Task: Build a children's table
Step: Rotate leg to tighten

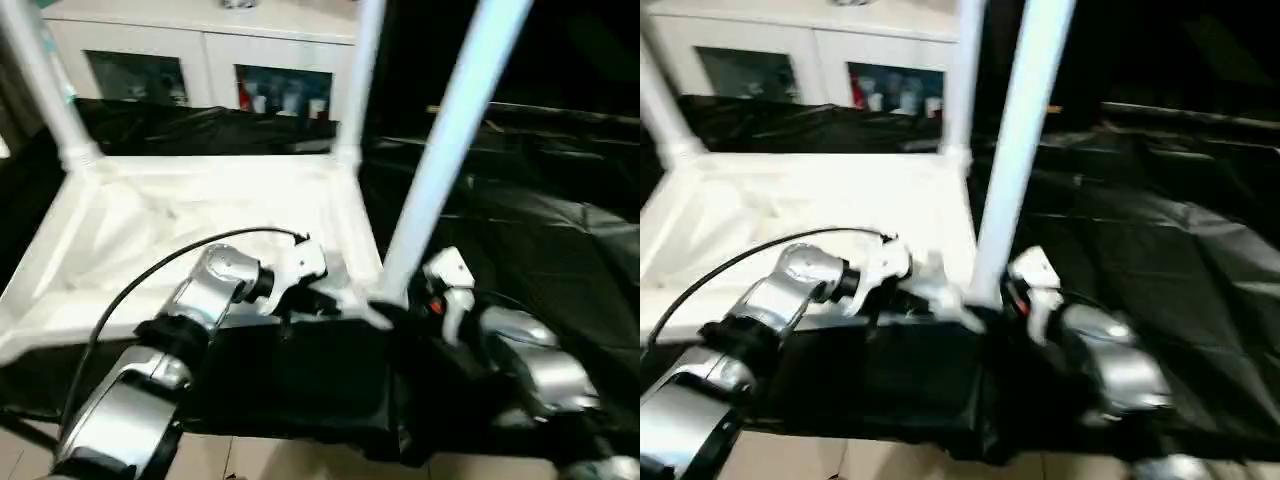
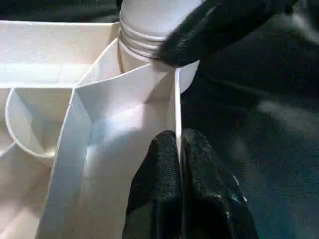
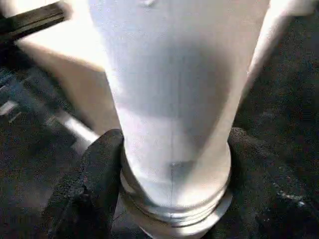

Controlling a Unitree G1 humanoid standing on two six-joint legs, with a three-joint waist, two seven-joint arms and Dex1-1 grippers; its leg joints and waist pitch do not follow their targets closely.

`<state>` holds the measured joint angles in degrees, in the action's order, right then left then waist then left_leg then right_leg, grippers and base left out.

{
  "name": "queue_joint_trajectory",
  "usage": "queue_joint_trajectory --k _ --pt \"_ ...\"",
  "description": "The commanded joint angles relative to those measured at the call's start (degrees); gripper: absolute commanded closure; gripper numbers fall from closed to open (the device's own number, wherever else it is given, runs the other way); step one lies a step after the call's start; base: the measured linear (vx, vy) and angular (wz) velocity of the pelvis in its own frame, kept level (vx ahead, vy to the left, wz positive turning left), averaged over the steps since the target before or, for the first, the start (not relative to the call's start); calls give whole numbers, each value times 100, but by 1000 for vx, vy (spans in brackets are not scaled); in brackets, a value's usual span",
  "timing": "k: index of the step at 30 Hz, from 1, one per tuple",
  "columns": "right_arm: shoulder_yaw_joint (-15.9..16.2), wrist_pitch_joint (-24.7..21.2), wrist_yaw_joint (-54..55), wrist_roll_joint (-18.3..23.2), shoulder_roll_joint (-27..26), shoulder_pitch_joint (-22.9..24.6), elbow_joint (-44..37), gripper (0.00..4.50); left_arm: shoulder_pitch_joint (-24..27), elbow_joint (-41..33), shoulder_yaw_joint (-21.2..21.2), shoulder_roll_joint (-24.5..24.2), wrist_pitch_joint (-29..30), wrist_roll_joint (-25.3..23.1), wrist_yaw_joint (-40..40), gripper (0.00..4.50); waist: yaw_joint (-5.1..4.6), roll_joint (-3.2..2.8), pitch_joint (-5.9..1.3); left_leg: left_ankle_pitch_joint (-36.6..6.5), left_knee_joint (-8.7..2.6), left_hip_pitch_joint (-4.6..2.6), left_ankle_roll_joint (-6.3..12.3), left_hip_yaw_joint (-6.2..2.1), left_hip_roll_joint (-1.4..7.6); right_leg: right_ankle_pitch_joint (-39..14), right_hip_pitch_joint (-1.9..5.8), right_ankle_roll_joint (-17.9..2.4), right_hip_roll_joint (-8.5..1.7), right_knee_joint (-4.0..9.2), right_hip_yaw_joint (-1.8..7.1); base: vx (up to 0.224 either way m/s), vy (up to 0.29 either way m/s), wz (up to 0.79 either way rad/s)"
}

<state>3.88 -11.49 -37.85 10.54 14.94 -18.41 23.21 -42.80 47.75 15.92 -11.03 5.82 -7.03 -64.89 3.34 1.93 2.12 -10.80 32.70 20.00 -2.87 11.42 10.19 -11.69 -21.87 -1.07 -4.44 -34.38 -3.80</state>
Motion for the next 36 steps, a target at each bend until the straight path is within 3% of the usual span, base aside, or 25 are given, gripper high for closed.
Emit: queue_joint_trajectory --k 1,5,6,7,9,11,13,14,18,20,23,25,28,29,31,36 --pt "-263 -194 898 -196 -130 -16 431 178 131 299 0 254 170 49 363 450 11 54 -219 -1380 -392 -31 130 -185 342 -1917 176 -1011 -487 530 294 0 0 0" --pt "-431 -260 1845 -265 -651 -77 611 178 -58 607 -134 525 386 -45 1281 450 -5 28 -214 -1544 -405 -54 77 -198 336 -2174 135 -913 -495 570 303 0 0 0" --pt "-419 -244 2299 -375 -912 -186 770 178 -163 737 -175 698 479 -90 1657 450 -3 -7 -219 -1540 -408 -44 58 -204 331 -2217 153 -877 -496 572 305 0 0 0" --pt "-399 -220 2407 -412 -976 -225 820 178 -193 772 -179 748 498 -104 1746 450 -17 5 -226 -1565 -413 -68 22 -205 342 -2122 122 -888 -486 578 307 0 0 0" --pt "-330 -117 2547 -463 -1138 -304 879 178 -270 853 -181 887 543 -122 1926 450 -24 -6 -238 -1502 -418 -31 42 -204 337 -1924 159 -905 -489 563 305 0 0 0" --pt "-276 -27 2516 -463 -1217 -319 850 178 -311 889 -164 957 553 -138 1990 450 -12 0 -239 -1501 -412 -51 84 -195 333 -1748 148 -942 -481 558 312 0 0 0" --pt "-239 61 2333 -406 -1240 -297 782 123 -342 920 -125 974 515 -176 2015 450 -3 9 -243 -1452 -409 -25 158 -191 330 -1650 172 -941 -485 548 312 0 0 0" --pt "-244 70 2293 -388 -1242 -290 763 109 -350 929 -115 973 501 -182 2015 450 7 -60 -239 -1461 -410 -27 160 -195 325 -1635 172 -951 -490 551 315 0 0 0" --pt "-231 142 2057 -378 -1171 -267 651 76 -401 1024 -88 958 402 -202 2000 450 1 -40 -231 -1579 -420 -29 172 -197 330 -1764 170 -945 -484 576 308 0 0 0" --pt "-163 70 1604 -344 -845 -233 450 61 -367 989 -62 864 253 -207 1720 450 3 -25 -228 -1606 -423 -25 185 -200 333 -1796 184 -932 -478 580 303 0 0 0" --pt "63 120 818 -530 -115 -129 287 61 -262 882 -1 679 -73 -154 1194 450 27 -35 -244 -1375 -389 -7 322 -180 330 -1420 204 -985 -479 540 314 0 0 0" --pt "45 153 398 -446 166 -68 194 61 -190 798 37 581 -269 -79 765 450 47 9 -246 -1157 -360 25 471 -167 306 -1229 245 -1013 -477 528 302 0 0 0" --pt "27 199 40 -354 371 -13 81 61 -120 687 88 488 -417 -14 371 450 71 11 -255 -1023 -345 33 569 -163 309 -1235 253 -1055 -492 524 293 0 0 0" --pt "-25 281 -231 -265 536 23 -32 61 18 433 195 334 -539 107 -278 450 75 26 -255 -948 -340 32 590 -154 314 -1208 250 -1084 -489 513 292 0 0 0" --pt "-99 310 -454 -131 624 40 -120 61 124 248 316 175 -643 150 -743 450 98 18 -261 -886 -346 19 643 -156 347 -1041 237 -1174 -488 481 293 0 0 0" --pt "57 355 -866 -31 793 98 -247 61 182 150 299 100 -611 235 -988 450 108 -28 -263 -859 -342 -6 626 -147 371 -620 229 -1405 -476 420 287 0 0 0"
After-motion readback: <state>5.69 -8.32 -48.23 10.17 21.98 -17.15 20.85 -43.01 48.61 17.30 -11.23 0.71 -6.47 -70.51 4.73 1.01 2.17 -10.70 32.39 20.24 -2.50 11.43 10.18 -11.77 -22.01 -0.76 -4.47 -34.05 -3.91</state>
